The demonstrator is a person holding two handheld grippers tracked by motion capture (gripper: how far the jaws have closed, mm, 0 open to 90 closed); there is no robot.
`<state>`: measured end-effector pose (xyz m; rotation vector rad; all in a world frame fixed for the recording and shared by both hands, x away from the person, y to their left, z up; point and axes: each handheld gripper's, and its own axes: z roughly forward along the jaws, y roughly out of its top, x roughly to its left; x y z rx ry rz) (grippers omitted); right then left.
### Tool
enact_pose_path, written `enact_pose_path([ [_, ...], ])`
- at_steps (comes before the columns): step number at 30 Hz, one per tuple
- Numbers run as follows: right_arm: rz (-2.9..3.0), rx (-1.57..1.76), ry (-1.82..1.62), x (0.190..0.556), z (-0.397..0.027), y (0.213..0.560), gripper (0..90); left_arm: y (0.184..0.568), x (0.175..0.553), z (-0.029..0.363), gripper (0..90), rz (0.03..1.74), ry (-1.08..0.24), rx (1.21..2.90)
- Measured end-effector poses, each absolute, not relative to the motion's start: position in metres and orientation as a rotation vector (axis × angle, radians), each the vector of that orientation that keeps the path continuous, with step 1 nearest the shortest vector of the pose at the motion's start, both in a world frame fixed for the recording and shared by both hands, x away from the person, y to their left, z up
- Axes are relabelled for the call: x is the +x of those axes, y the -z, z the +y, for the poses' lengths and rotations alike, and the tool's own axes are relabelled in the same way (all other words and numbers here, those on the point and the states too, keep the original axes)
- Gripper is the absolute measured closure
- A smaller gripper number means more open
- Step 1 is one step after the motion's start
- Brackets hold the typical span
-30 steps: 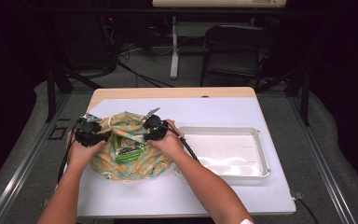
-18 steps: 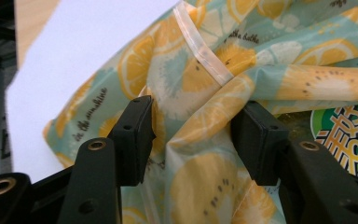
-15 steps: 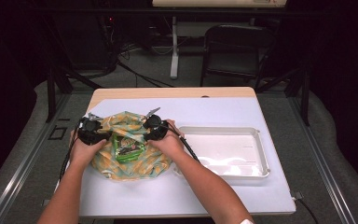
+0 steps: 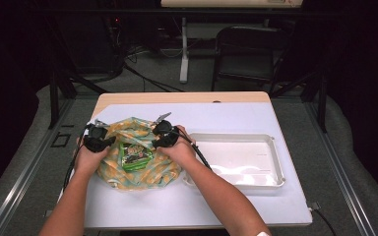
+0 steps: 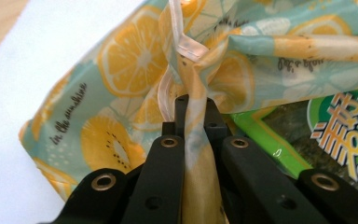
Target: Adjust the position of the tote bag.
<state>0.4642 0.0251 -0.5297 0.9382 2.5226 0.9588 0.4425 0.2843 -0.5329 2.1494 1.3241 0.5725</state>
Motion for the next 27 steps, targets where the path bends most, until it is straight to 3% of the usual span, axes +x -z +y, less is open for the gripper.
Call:
enact_pose_path([
  [16, 2.495, 0.797, -1.117, 0.440, 0.027, 0.496, 50.8, 0.532, 0.452, 0.291, 90.0, 1.419, -0.532, 2.021],
  [23, 2.528, 0.705, -1.126, 0.428, 0.040, 0.500, 50.1, 0.534, 0.454, 0.292, 90.0, 1.436, -0.535, 1.996],
  [25, 2.532, 0.683, -1.029, 0.428, 0.044, 0.506, 55.4, 0.535, 0.454, 0.291, 90.0, 1.433, -0.543, 1.996],
  [26, 2.511, 0.686, -0.961, 0.431, 0.045, 0.512, 67.3, 0.535, 0.454, 0.291, 90.0, 1.432, -0.543, 1.999],
  [27, 2.512, 0.713, -0.957, 0.434, 0.044, 0.514, 73.5, 0.535, 0.454, 0.290, 90.0, 1.431, -0.542, 2.002],
])
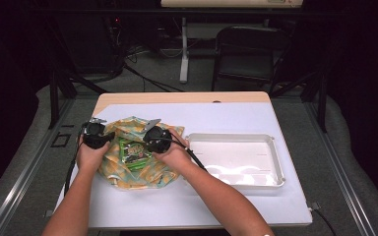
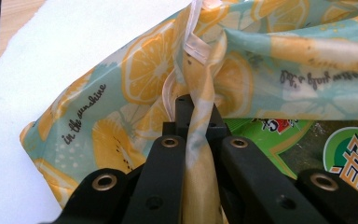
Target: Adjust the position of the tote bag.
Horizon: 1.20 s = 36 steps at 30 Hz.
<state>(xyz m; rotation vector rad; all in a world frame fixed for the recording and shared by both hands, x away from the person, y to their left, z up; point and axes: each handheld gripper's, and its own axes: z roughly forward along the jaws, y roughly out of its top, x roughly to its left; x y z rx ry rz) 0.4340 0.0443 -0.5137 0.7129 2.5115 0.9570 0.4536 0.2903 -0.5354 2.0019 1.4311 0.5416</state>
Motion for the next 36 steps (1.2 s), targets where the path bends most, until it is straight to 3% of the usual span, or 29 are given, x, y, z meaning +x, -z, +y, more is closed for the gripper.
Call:
enact_pose_path([
  [1, 2.512, 0.713, -0.957, 0.434, 0.044, 0.514, 73.5, 0.535, 0.454, 0.290, 90.0, 1.429, -0.545, 2.008],
  [2, 2.507, 0.771, -0.956, 0.441, 0.043, 0.517, 81.4, 0.536, 0.454, 0.290, 90.0, 1.431, -0.539, 2.007],
  [3, 2.507, 0.771, -0.956, 0.441, 0.043, 0.517, 81.4, 0.536, 0.453, 0.290, 90.0, 1.435, -0.536, 2.007],
  [4, 2.508, 0.801, -0.949, 0.449, 0.040, 0.519, 87.4, 0.537, 0.453, 0.289, 90.0, 1.435, -0.539, 2.004],
  [7, 2.503, 0.853, -0.940, 0.457, 0.038, 0.521, 89.9, 0.536, 0.452, 0.287, 90.0, 1.430, -0.542, 2.014],
  [21, 2.446, 1.027, -0.832, 0.497, 0.043, 0.527, 90.0, 0.540, 0.453, 0.282, 89.8, 1.427, -0.550, 2.053],
  [36, 2.481, 1.105, -0.799, 0.517, 0.045, 0.542, 90.0, 0.552, 0.459, 0.284, 89.8, 1.469, -0.488, 2.037],
])
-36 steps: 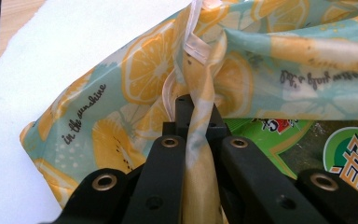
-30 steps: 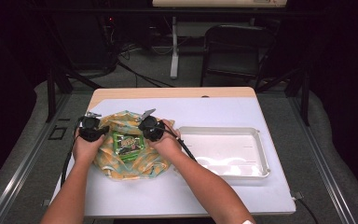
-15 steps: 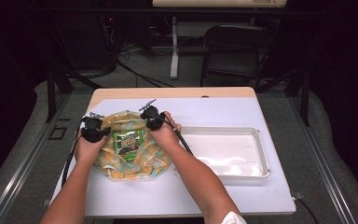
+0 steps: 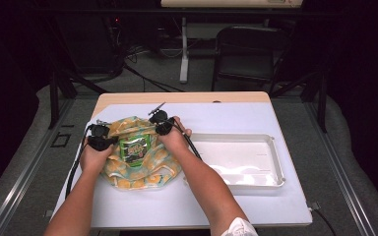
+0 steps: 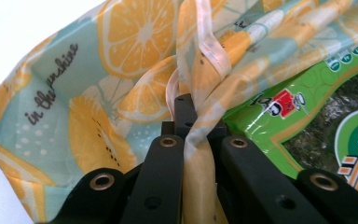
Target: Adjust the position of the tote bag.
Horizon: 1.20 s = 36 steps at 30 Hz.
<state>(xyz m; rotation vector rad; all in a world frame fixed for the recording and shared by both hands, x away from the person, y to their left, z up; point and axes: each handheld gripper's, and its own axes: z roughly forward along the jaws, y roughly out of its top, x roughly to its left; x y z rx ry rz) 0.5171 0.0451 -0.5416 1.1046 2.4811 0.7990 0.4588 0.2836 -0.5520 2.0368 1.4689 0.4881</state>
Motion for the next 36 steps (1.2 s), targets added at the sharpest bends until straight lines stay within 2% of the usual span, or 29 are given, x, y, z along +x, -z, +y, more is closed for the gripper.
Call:
enact_pose_path([
  [3, 2.495, 1.115, -0.781, 0.520, 0.047, 0.543, 90.0, 0.554, 0.460, 0.286, 89.8, 1.495, -0.453, 1.998],
  [13, 2.514, 1.129, -0.770, 0.522, 0.047, 0.545, 90.0, 0.555, 0.460, 0.287, 90.0, 1.484, -0.473, 2.005],
  [14, 2.516, 1.118, -0.765, 0.521, 0.048, 0.545, 90.0, 0.554, 0.460, 0.286, 88.6, 1.491, -0.474, 2.007],
  [16, 2.516, 1.111, -0.763, 0.521, 0.048, 0.545, 90.0, 0.550, 0.458, 0.285, 78.6, 1.490, -0.501, 2.022],
  [17, 2.514, 1.107, -0.765, 0.521, 0.048, 0.545, 90.0, 0.548, 0.456, 0.286, 78.6, 1.486, -0.496, 2.022],
  [18, 2.515, 1.106, -0.782, 0.521, 0.047, 0.546, 90.0, 0.546, 0.454, 0.287, 68.2, 1.470, -0.491, 2.030],
  [19, 2.522, 1.113, -0.775, 0.522, 0.047, 0.545, 90.0, 0.543, 0.452, 0.288, 65.4, 1.442, -0.503, 2.040],
  [24, 2.519, 1.113, -0.772, 0.522, 0.047, 0.546, 90.0, 0.512, 0.429, 0.290, 59.8, 1.299, -0.591, 2.062],
  [28, 2.513, 1.119, -0.771, 0.521, 0.047, 0.546, 90.0, 0.498, 0.420, 0.285, 60.2, 1.247, -0.620, 2.032],
  [30, 2.515, 1.119, -0.769, 0.521, 0.047, 0.546, 90.0, 0.493, 0.416, 0.282, 64.3, 1.223, -0.625, 2.025],
  [36, 2.515, 1.130, -0.769, 0.522, 0.047, 0.545, 90.0, 0.490, 0.410, 0.274, 64.2, 1.197, -0.672, 2.054],
])
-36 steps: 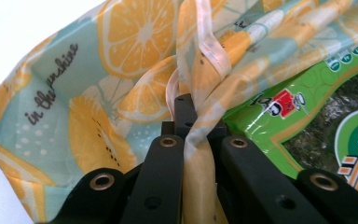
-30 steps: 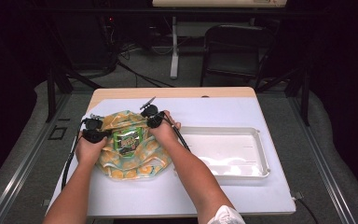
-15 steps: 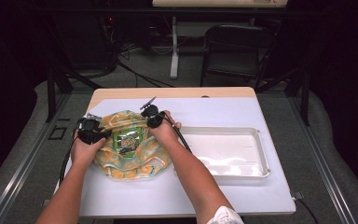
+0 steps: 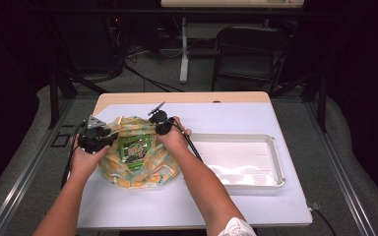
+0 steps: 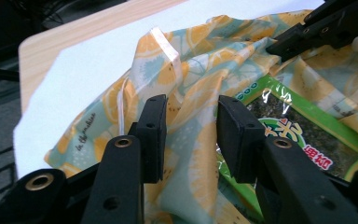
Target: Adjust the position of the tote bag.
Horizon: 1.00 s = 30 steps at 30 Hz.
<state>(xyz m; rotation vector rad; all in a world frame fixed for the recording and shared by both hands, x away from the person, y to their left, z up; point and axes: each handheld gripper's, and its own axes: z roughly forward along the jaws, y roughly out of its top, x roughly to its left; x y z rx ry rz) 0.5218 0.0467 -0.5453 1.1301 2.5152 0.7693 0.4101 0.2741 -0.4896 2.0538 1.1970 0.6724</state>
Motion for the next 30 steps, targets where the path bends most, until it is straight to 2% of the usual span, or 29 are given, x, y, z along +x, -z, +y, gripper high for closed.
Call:
enact_pose_path([
  [4, 2.515, 1.134, -0.775, 0.522, 0.046, 0.545, 90.0, 0.484, 0.408, 0.270, 65.7, 1.172, -0.670, 2.052],
  [8, 2.512, 1.133, -0.784, 0.523, 0.046, 0.546, 90.0, 0.479, 0.407, 0.263, 67.8, 1.142, -0.725, 2.077],
  [14, 2.512, 1.136, -0.776, 0.522, 0.046, 0.546, 90.0, 0.487, 0.420, 0.256, 77.9, 1.161, -0.751, 2.173],
  [18, 2.510, 1.140, -0.791, 0.522, 0.046, 0.546, 90.0, 0.496, 0.426, 0.257, 88.6, 1.190, -0.758, 2.224],
  [30, 2.495, 1.144, -0.802, 0.521, 0.046, 0.547, 90.0, 0.514, 0.443, 0.262, 90.0, 1.291, -0.701, 2.245],
])
